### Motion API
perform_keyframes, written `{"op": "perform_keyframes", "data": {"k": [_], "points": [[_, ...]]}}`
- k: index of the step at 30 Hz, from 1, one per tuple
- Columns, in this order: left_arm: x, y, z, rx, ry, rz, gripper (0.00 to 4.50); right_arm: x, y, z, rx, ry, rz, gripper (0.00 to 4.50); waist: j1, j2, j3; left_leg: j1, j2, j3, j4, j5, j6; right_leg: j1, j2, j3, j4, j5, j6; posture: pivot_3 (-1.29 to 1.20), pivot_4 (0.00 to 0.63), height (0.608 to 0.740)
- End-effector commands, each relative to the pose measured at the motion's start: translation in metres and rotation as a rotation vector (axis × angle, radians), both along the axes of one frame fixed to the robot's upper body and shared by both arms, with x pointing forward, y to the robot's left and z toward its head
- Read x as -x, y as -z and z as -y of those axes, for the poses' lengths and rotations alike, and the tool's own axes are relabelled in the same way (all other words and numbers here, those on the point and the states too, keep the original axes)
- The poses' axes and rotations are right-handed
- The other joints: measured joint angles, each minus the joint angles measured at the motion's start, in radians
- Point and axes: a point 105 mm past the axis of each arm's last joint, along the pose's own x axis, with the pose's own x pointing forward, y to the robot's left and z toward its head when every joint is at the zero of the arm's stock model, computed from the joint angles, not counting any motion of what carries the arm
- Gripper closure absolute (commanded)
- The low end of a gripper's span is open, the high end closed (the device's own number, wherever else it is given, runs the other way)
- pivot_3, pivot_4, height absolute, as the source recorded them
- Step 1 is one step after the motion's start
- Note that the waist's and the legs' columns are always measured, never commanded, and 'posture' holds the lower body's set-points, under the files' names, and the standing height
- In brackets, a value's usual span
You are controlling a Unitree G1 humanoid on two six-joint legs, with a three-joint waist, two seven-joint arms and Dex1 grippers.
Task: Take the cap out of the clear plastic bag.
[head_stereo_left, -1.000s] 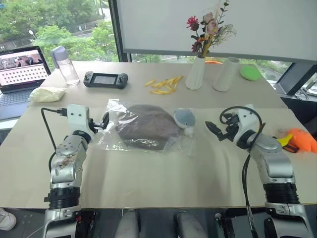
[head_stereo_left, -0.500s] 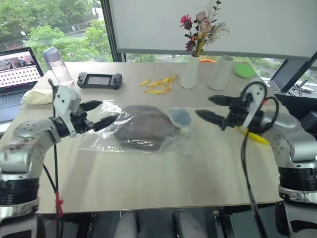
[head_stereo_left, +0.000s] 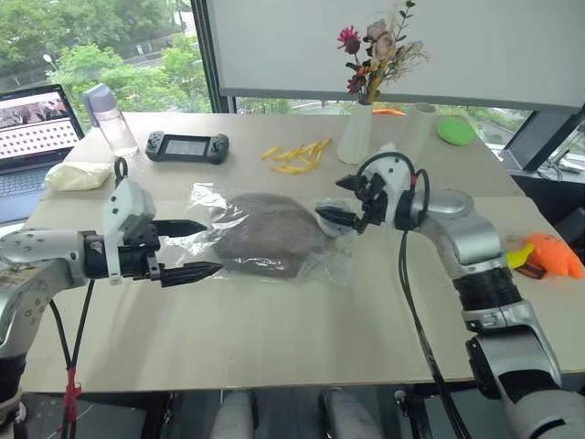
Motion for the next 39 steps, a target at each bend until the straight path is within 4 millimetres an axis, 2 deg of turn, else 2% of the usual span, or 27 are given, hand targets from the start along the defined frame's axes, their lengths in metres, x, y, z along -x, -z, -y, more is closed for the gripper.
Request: {"op": "perform_keyframes", "data": {"k": [1,6,8,9,10,16,19,21,22,23,24,27,28,30,33,38,39], "points": [[0.003,-0.012,0.001,-0.018,0.000,0.053,0.00,-0.015,0.027,0.005,0.036,0.043,-0.058,0.01,-0.002,0.000,0.000,0.000,0.000,0.000,-0.001,0.000,0.000,0.000,0.000,0.000,0.000,0.000,0.000,0.00,0.150,0.740],[0.012,-0.007,0.005,-0.023,0.035,0.004,0.00,-0.025,0.060,0.006,0.059,0.095,-0.116,0.01,-0.008,0.000,0.000,0.000,0.000,0.000,0.000,0.000,0.000,0.000,0.001,0.000,0.001,0.000,0.000,0.00,0.150,0.740],[0.014,-0.004,0.005,-0.034,0.043,-0.008,0.00,-0.027,0.066,0.005,0.054,0.108,-0.126,0.01,-0.016,0.000,0.000,0.001,0.000,0.000,0.000,0.000,0.000,0.001,0.001,0.000,0.000,0.001,0.000,0.00,0.150,0.740],[0.013,-0.004,0.004,-0.037,0.036,-0.006,0.00,-0.028,0.066,0.004,0.043,0.112,-0.128,0.52,-0.018,0.000,0.000,0.002,0.000,0.000,0.000,0.000,0.000,0.001,0.001,0.000,0.001,0.001,0.000,0.00,0.150,0.740],[0.012,-0.004,0.004,-0.039,0.029,-0.003,0.00,-0.028,0.066,0.003,0.039,0.109,-0.124,0.69,-0.021,0.000,0.000,0.002,0.000,0.000,0.000,0.000,0.000,0.001,0.001,0.000,0.001,0.001,0.000,0.00,0.150,0.740],[0.013,0.005,0.007,-0.038,0.049,-0.037,0.00,-0.030,0.050,0.004,-0.005,0.110,-0.061,2.79,-0.029,0.000,0.000,0.003,0.000,-0.001,0.001,0.000,0.000,0.001,0.001,0.000,0.003,0.000,0.001,0.00,0.150,0.740],[0.015,0.011,0.009,-0.054,0.065,-0.055,0.00,-0.030,0.039,0.010,-0.018,0.124,-0.025,3.59,-0.029,0.000,0.000,0.003,0.000,-0.001,0.000,0.000,0.000,0.001,0.001,0.000,0.003,0.000,0.001,0.00,0.150,0.740],[0.015,0.009,0.011,-0.044,0.071,-0.055,0.00,-0.031,0.013,0.019,-0.094,0.148,0.023,4.02,-0.028,0.001,0.001,0.002,0.000,-0.001,0.000,0.000,0.000,0.000,0.001,0.000,0.004,0.000,0.001,0.00,0.150,0.740],[0.014,0.009,0.011,-0.041,0.072,-0.054,0.00,-0.031,-0.001,0.028,-0.127,0.176,0.048,4.11,-0.027,0.001,0.001,0.002,0.000,-0.001,0.000,0.000,0.000,0.000,0.001,0.000,0.004,0.000,0.001,0.00,0.150,0.740],[0.014,0.010,0.011,-0.040,0.068,-0.056,0.00,-0.034,-0.013,0.051,-0.093,0.256,0.101,4.13,-0.026,0.001,0.002,0.002,0.000,-0.001,0.000,0.000,0.000,0.000,0.001,0.000,0.005,-0.001,0.000,0.00,0.150,0.740],[0.014,0.012,0.011,-0.041,0.065,-0.058,0.00,-0.036,-0.020,0.068,-0.059,0.312,0.135,4.13,-0.022,0.003,0.004,0.002,0.000,-0.001,0.000,0.000,0.000,0.000,0.001,0.000,0.005,-0.001,0.000,0.00,0.150,0.740],[0.016,0.018,0.014,-0.042,0.077,-0.081,0.00,-0.038,-0.039,0.134,0.093,0.538,0.251,4.13,0.002,0.006,0.007,0.002,-0.002,-0.001,0.001,0.000,0.000,0.000,-0.001,0.000,0.006,-0.003,0.001,0.00,0.150,0.740],[0.017,0.020,0.015,-0.042,0.079,-0.085,0.00,-0.037,-0.043,0.148,0.123,0.583,0.274,4.13,0.004,0.006,0.007,0.002,-0.002,-0.001,0.001,0.000,0.000,0.000,-0.002,0.000,0.006,-0.007,-0.002,0.00,0.150,0.740],[0.016,0.022,0.017,-0.042,0.082,-0.090,0.00,-0.036,-0.044,0.168,0.212,0.654,0.303,4.13,0.000,0.006,0.007,0.002,-0.002,0.000,0.001,0.000,0.000,-0.001,-0.002,0.000,0.005,-0.009,-0.004,0.00,0.150,0.740],[0.012,0.026,0.021,-0.046,0.086,-0.095,0.00,-0.036,-0.043,0.189,0.348,0.727,0.360,4.13,-0.014,0.006,0.007,0.003,-0.001,0.000,0.000,0.000,0.000,-0.001,-0.001,0.001,0.007,-0.009,-0.004,0.00,0.150,0.740],[0.009,0.026,0.027,-0.050,0.103,-0.095,0.00,-0.038,-0.017,0.207,0.519,0.784,0.337,4.13,-0.035,0.006,0.008,0.004,-0.002,0.000,0.001,0.000,0.000,-0.001,0.000,0.002,0.010,-0.008,0.000,0.00,0.150,0.740],[0.008,0.026,0.027,-0.053,0.104,-0.095,0.00,-0.038,-0.013,0.210,0.559,0.788,0.336,3.64,-0.036,0.006,0.008,0.004,-0.002,0.000,0.001,0.000,0.000,-0.001,0.000,0.002,0.010,-0.007,0.000,0.00,0.150,0.740]]}}
